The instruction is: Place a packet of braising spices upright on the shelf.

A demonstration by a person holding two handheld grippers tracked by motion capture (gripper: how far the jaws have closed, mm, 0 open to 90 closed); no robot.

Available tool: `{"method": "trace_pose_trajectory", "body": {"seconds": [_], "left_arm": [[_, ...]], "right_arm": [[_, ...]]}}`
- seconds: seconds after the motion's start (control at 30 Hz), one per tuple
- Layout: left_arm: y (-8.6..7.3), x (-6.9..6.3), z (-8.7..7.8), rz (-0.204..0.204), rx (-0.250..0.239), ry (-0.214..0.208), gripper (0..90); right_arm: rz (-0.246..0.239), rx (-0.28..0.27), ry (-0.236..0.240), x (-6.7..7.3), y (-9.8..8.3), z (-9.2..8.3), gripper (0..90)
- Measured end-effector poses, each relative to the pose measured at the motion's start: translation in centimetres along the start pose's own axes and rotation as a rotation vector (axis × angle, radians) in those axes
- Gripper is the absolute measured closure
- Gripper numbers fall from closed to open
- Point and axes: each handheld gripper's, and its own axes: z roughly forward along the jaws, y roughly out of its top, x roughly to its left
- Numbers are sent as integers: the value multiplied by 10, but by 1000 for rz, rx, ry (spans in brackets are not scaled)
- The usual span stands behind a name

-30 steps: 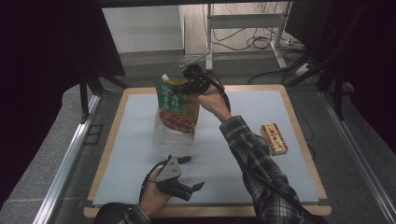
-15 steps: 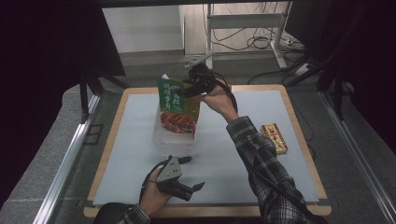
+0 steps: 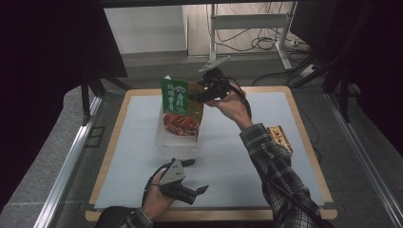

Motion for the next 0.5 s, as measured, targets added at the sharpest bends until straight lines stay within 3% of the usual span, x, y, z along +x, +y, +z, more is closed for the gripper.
{"method": "trace_pose_trajectory", "body": {"seconds": [0.5], "left_arm": [[0,0,1,2,3,1,45]], "right_arm": [[62,-8,-28,-6,-25,-20,185]]}}
